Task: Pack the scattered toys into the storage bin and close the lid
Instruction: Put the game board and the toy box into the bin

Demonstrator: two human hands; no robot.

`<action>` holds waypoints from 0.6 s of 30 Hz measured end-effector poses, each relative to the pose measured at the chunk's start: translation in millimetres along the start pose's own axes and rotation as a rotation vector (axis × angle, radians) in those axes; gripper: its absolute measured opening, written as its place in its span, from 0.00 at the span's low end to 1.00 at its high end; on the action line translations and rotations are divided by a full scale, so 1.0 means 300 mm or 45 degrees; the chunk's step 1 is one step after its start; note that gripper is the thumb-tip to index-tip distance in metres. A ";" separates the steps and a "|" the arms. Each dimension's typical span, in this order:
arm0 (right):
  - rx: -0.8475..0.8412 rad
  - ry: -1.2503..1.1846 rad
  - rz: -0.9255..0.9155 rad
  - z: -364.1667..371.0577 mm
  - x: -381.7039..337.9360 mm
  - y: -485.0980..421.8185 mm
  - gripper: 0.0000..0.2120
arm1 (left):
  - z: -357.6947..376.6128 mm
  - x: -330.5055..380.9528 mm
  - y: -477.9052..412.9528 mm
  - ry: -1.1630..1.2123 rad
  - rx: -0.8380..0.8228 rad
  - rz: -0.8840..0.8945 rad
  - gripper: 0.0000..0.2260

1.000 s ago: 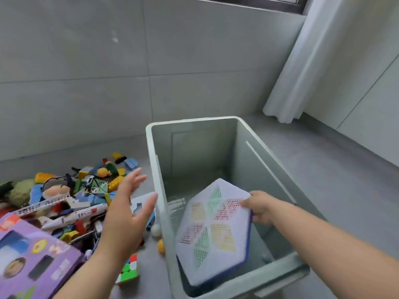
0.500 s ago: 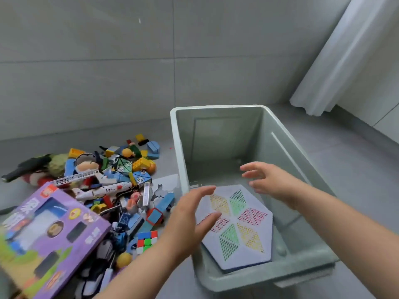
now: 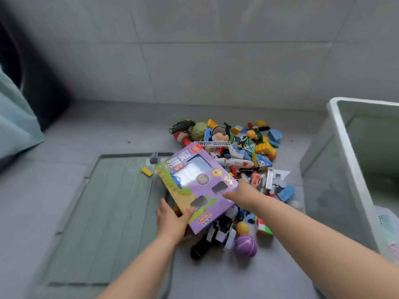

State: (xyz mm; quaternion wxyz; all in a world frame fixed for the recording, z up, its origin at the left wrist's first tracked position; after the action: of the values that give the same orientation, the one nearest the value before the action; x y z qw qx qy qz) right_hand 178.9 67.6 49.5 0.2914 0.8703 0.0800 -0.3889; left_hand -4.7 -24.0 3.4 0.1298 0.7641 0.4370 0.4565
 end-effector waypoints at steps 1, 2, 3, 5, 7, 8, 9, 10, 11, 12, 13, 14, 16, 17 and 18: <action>0.071 -0.049 0.015 0.026 0.020 -0.025 0.24 | 0.017 -0.029 -0.012 0.143 -0.150 -0.090 0.39; 0.129 -0.062 0.047 0.047 0.042 -0.047 0.25 | 0.036 -0.047 -0.015 0.306 -0.275 -0.157 0.31; 0.165 -0.027 0.085 0.065 0.059 -0.059 0.27 | 0.056 -0.064 -0.014 0.442 -0.373 -0.201 0.22; 0.180 0.055 0.112 0.098 0.086 -0.070 0.28 | 0.076 -0.080 -0.013 0.559 -0.385 -0.209 0.10; 0.201 -0.015 0.122 0.116 0.089 -0.061 0.26 | 0.075 -0.097 -0.031 0.629 -0.304 -0.189 0.07; 0.228 -0.087 0.122 0.123 0.089 -0.053 0.24 | 0.064 -0.106 -0.037 0.680 -0.284 -0.197 0.08; 0.257 -0.168 0.109 0.123 0.082 -0.041 0.22 | 0.053 -0.114 -0.043 0.741 -0.283 -0.202 0.09; 0.272 -0.264 0.090 0.120 0.073 -0.032 0.19 | 0.038 -0.117 -0.043 0.802 -0.297 -0.204 0.11; 0.279 -0.383 0.068 0.113 0.061 -0.023 0.17 | 0.021 -0.118 -0.041 0.844 -0.321 -0.200 0.12; 0.296 -0.491 0.058 0.102 0.047 -0.015 0.15 | 0.010 -0.111 -0.032 0.874 -0.352 -0.190 0.13; 0.334 -0.552 0.046 0.078 0.031 0.000 0.16 | 0.001 -0.098 -0.017 0.888 -0.388 -0.165 0.15; 0.382 -0.559 0.021 0.045 0.014 0.017 0.17 | -0.005 -0.075 0.006 0.915 -0.424 -0.135 0.16; 0.475 -0.513 -0.051 -0.051 -0.022 0.075 0.18 | 0.000 -0.006 0.076 0.960 -0.503 -0.060 0.18; 0.512 -0.489 -0.088 -0.109 -0.039 0.119 0.18 | 0.007 0.037 0.121 0.971 -0.553 -0.010 0.17; 0.551 -0.461 -0.132 -0.171 -0.046 0.167 0.18 | 0.018 0.086 0.171 0.972 -0.605 0.045 0.17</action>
State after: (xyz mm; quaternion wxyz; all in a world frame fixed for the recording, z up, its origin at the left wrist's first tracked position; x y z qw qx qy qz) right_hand 220.1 57.3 108.8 0.0884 0.8234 -0.0137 -0.5603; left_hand 33.1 -32.6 46.1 0.1232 0.4972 0.3235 0.7956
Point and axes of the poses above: each hand's wrist, its own y-axis away from the middle knuckle, its own z-axis out of the palm, x = y × z, the point moved 3 cm from there along -y, towards the middle knuckle, and after that the axes turned 14 degrees about -z, right-handed, at the moved point
